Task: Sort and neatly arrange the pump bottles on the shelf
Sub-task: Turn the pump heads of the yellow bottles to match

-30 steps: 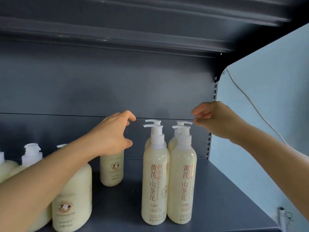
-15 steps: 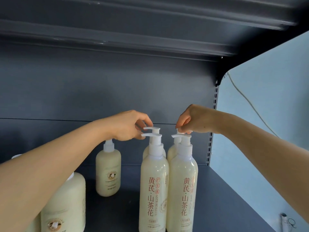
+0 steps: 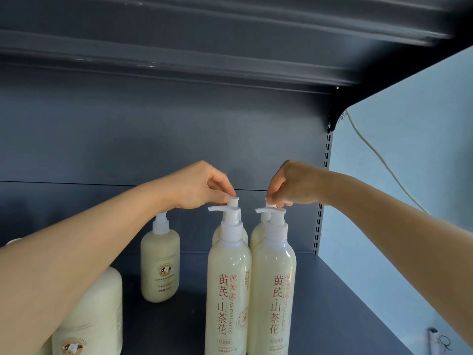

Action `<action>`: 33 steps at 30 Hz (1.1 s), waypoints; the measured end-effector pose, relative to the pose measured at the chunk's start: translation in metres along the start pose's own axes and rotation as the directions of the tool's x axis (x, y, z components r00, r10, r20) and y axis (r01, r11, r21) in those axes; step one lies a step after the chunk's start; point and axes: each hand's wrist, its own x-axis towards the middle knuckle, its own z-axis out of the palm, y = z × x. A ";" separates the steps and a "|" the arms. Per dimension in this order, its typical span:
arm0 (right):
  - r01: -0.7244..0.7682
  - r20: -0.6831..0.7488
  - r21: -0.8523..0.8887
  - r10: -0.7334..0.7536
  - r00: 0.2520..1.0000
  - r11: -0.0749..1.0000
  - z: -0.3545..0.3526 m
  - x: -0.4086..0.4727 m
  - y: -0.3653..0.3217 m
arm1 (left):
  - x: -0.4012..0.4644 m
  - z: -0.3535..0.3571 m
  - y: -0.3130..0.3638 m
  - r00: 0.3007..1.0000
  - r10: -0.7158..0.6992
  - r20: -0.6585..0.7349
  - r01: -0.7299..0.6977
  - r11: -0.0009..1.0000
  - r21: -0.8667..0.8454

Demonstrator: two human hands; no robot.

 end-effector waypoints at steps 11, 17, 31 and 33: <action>-0.096 -0.009 -0.042 0.096 0.995 0.994 0.004 0.009 -0.003 | 0.004 0.000 0.002 1.000 -0.028 -0.008 0.029 0.999 0.016; 0.031 0.120 0.132 -0.047 0.992 0.991 -0.019 0.008 0.012 | 0.003 0.000 0.005 0.999 -0.040 -0.006 0.041 0.999 0.029; 0.232 0.169 -0.043 -0.222 0.960 0.972 -0.010 0.011 0.022 | -0.001 0.000 0.009 0.998 -0.052 -0.030 0.054 0.997 0.051; 0.216 0.141 -0.061 -0.206 0.968 0.975 -0.008 0.010 0.022 | 0.000 0.001 0.009 0.998 -0.052 -0.029 0.054 0.997 0.052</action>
